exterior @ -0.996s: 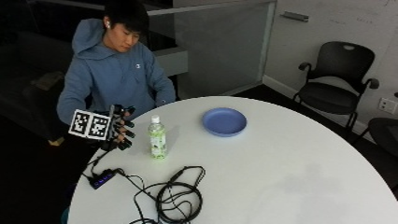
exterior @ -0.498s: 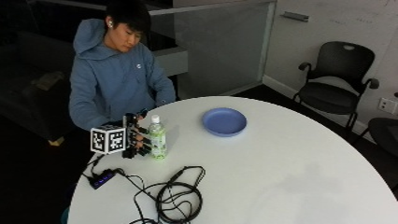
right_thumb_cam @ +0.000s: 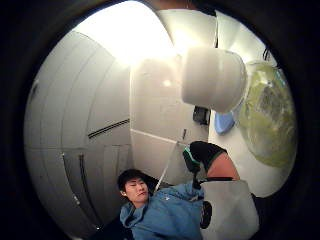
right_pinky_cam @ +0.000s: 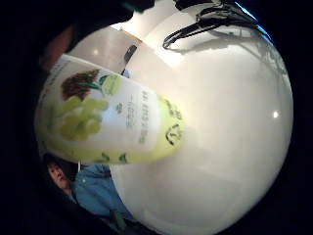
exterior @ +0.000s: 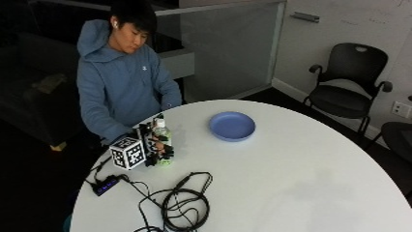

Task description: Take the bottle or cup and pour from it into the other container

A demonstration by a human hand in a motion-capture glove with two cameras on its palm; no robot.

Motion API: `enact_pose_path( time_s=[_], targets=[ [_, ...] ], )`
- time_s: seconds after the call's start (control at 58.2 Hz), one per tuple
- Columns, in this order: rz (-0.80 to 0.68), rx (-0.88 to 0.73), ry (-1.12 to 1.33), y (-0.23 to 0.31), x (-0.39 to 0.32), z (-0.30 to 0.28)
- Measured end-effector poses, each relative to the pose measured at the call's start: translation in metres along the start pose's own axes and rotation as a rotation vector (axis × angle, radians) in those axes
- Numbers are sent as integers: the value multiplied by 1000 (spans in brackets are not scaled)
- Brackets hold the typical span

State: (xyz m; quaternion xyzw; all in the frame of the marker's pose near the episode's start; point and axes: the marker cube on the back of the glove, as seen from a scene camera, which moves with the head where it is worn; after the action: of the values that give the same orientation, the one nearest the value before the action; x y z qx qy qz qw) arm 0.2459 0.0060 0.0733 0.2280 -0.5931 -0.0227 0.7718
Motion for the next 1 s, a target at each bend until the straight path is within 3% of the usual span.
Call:
enact_pose_path(
  time_s=[0.395,0.756,0.996],
  targets=[
    [-40,171,-5,-15,6,21],
    [-40,25,173,-49,-43,77],
    [-36,-144,435,-82,-84,119]
  ],
)
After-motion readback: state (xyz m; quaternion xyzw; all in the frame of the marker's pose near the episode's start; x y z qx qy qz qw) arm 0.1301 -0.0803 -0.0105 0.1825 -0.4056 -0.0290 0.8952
